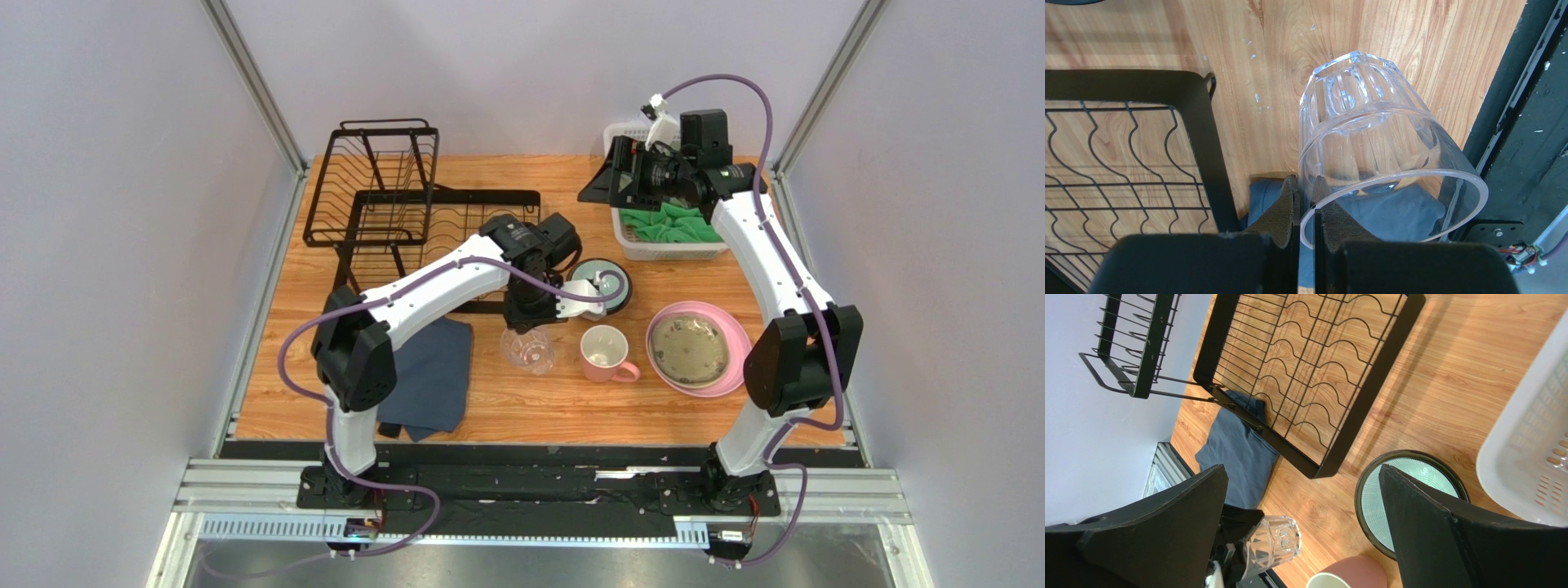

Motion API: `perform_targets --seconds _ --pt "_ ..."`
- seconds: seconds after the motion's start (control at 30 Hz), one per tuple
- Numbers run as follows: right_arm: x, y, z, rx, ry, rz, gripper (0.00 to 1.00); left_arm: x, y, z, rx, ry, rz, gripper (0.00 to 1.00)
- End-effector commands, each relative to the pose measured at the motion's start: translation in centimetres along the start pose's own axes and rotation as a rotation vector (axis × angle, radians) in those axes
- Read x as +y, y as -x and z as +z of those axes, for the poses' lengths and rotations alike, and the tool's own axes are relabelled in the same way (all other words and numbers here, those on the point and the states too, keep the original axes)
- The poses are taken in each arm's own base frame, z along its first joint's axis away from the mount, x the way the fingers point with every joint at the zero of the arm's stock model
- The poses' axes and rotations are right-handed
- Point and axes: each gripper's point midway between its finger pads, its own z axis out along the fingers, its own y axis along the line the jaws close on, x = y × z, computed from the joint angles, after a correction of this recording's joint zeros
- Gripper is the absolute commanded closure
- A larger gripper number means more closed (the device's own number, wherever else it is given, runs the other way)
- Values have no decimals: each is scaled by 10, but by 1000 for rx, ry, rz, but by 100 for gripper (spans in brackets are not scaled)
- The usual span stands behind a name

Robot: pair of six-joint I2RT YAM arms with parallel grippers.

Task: Unload the mixed dishes from the dish rack
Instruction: Place the cup at the center of the board.

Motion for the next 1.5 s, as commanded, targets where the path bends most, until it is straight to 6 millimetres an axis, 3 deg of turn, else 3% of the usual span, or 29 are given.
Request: perform_targets --seconds 0.0,0.7,1.47 --pt "11 10 -24 -53 0 -76 2 -5 -2 2 90 -30 -31 100" --pt "2 -6 -41 -43 13 -75 2 -6 -12 38 231 -80 -72 100" --pt "-1 -9 -45 -37 26 -53 2 -12 -17 53 246 -115 -85 97"
